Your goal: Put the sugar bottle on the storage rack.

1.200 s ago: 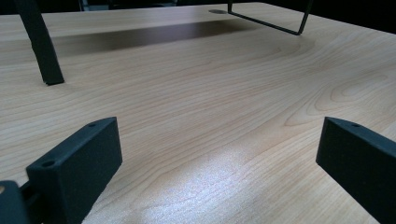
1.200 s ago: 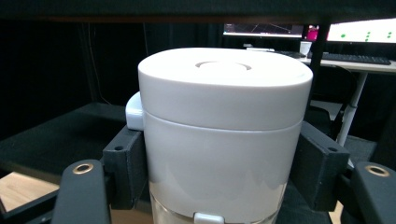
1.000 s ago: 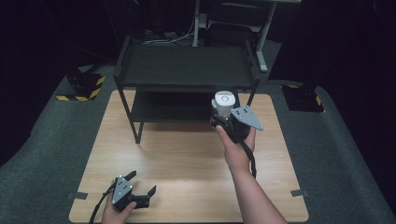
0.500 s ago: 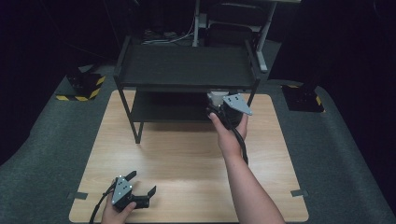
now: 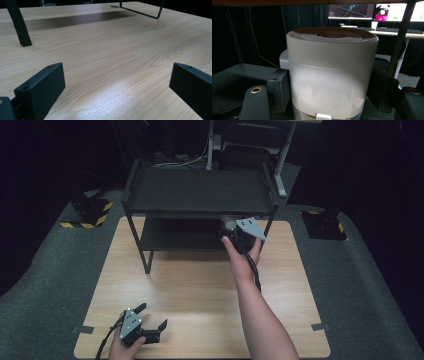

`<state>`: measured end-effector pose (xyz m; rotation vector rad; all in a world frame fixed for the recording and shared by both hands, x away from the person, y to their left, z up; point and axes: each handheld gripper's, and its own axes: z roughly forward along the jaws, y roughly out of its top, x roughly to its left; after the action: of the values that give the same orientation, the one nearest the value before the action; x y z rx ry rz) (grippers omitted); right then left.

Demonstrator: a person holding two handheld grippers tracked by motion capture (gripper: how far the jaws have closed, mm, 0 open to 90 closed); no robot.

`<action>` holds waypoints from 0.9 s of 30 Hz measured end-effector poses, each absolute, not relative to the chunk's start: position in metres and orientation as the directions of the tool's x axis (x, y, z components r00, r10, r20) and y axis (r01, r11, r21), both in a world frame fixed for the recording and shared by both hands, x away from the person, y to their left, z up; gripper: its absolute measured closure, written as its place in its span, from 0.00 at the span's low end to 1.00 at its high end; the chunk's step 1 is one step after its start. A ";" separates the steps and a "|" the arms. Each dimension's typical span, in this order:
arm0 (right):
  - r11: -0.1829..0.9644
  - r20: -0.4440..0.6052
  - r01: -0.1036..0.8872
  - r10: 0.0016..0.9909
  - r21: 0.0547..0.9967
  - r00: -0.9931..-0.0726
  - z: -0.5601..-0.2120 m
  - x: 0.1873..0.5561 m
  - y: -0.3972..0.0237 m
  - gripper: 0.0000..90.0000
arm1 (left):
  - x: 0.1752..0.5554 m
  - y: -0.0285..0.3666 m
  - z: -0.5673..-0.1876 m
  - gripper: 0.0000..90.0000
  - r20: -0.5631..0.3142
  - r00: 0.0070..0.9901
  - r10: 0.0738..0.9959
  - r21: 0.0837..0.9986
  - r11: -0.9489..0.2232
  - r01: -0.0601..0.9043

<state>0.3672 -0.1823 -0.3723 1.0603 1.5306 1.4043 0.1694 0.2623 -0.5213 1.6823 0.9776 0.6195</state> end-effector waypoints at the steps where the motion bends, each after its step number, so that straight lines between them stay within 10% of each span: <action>1: 0.035 -0.010 0.066 0.939 0.997 -0.344 -0.373 0.369 -0.182 0.34 | 0.169 0.262 -0.521 0.00 -0.063 0.533 0.844 0.945 -0.121 0.304; 27: 0.092 -0.072 0.044 0.939 0.995 -0.336 -0.372 0.365 -0.177 0.22 | 0.169 0.262 -0.521 0.00 -0.062 0.533 0.844 0.945 -0.122 0.304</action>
<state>0.3654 -0.1768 -0.3718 1.0094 1.5399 1.3609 0.1693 0.2620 -0.5211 1.6842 0.9782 0.6195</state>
